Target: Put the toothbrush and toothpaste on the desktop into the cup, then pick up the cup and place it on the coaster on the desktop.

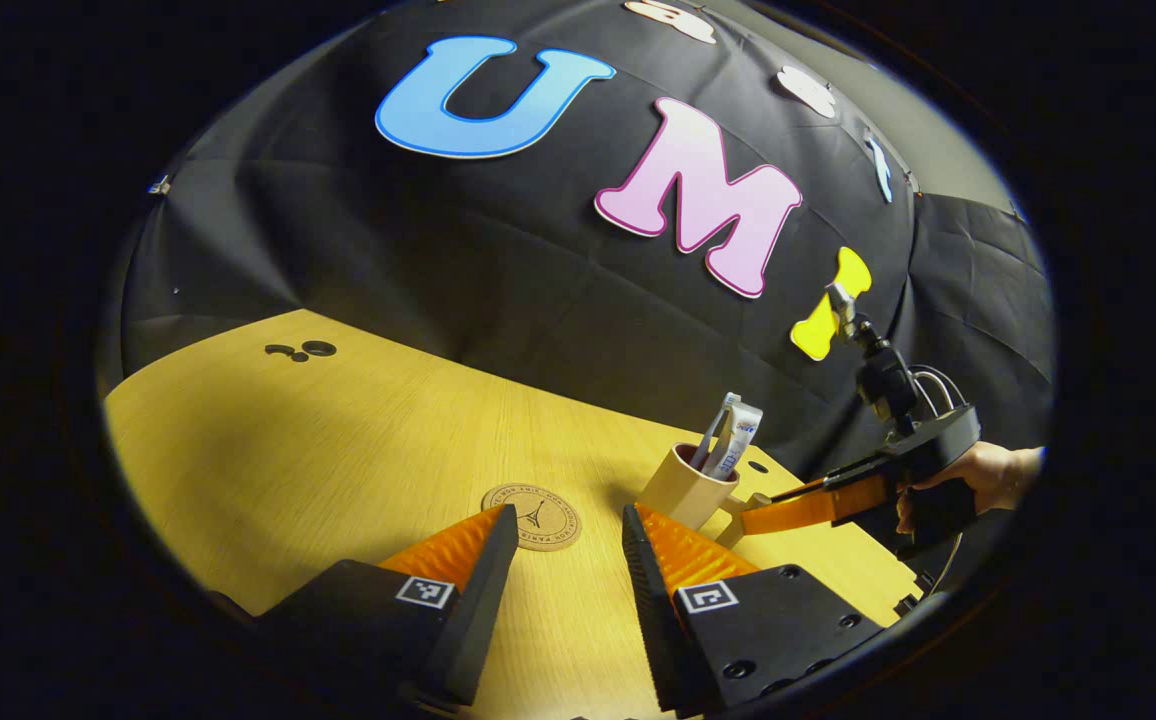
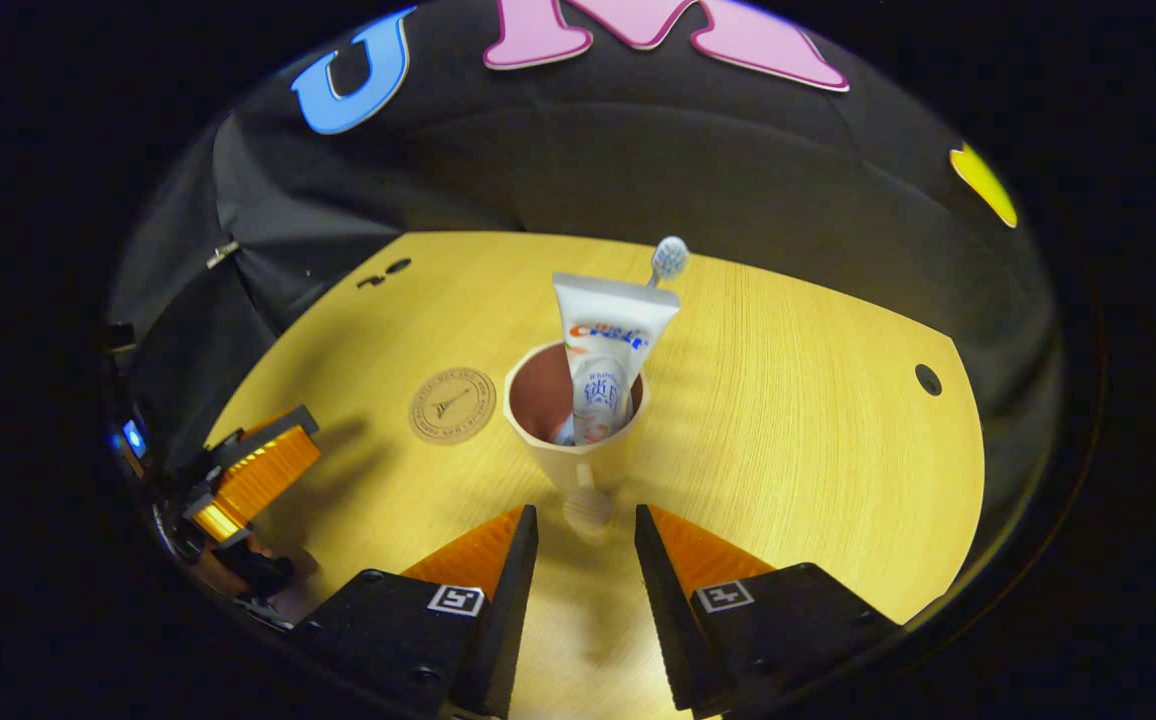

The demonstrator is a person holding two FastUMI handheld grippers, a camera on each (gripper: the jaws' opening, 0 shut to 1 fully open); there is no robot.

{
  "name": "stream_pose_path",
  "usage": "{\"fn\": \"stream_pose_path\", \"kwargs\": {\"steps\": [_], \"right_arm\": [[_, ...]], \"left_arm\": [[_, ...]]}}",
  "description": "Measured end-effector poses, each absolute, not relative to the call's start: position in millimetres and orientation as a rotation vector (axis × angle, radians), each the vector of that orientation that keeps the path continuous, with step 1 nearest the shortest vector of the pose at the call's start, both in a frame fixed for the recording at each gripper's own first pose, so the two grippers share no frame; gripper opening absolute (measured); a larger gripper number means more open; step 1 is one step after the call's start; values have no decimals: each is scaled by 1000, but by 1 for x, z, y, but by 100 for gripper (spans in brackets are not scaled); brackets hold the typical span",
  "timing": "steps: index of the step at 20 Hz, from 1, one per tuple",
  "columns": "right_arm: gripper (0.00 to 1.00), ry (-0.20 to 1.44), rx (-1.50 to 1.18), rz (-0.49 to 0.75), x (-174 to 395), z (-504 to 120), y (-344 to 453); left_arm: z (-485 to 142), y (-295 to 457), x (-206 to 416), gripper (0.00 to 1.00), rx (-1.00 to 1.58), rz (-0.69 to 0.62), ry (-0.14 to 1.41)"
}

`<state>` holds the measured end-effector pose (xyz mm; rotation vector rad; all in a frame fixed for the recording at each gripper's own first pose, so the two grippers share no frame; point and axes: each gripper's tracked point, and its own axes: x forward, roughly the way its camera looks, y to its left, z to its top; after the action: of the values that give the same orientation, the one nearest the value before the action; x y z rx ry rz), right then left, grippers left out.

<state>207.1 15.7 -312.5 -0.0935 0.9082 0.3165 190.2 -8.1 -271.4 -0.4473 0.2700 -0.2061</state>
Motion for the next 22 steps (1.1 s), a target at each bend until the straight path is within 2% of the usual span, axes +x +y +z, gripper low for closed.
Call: {"fn": "stream_pose_path", "kwargs": {"steps": [14, 15, 16, 20, 21, 22], "right_arm": [[60, 1145, -249, 343, 226, -367, 27], [53, 1152, -251, 344, 228, -368, 29], [59, 1158, -266, 342, 229, -371, 28], [59, 1197, -293, 325, 231, -377, 24], [55, 1203, -302, 311, 233, -378, 20], [59, 1210, -301, 308, 234, -377, 20]], "left_arm": [[-283, 32, 193, 66, -515, -132, 267], [-284, 35, 191, 67, -517, -130, 268], [-285, 36, 191, 67, -517, -129, 269], [-285, 41, 191, 67, -523, -122, 270], [-287, 41, 192, 66, -528, -121, 272], [-288, 42, 191, 66, -533, -118, 275]]}}
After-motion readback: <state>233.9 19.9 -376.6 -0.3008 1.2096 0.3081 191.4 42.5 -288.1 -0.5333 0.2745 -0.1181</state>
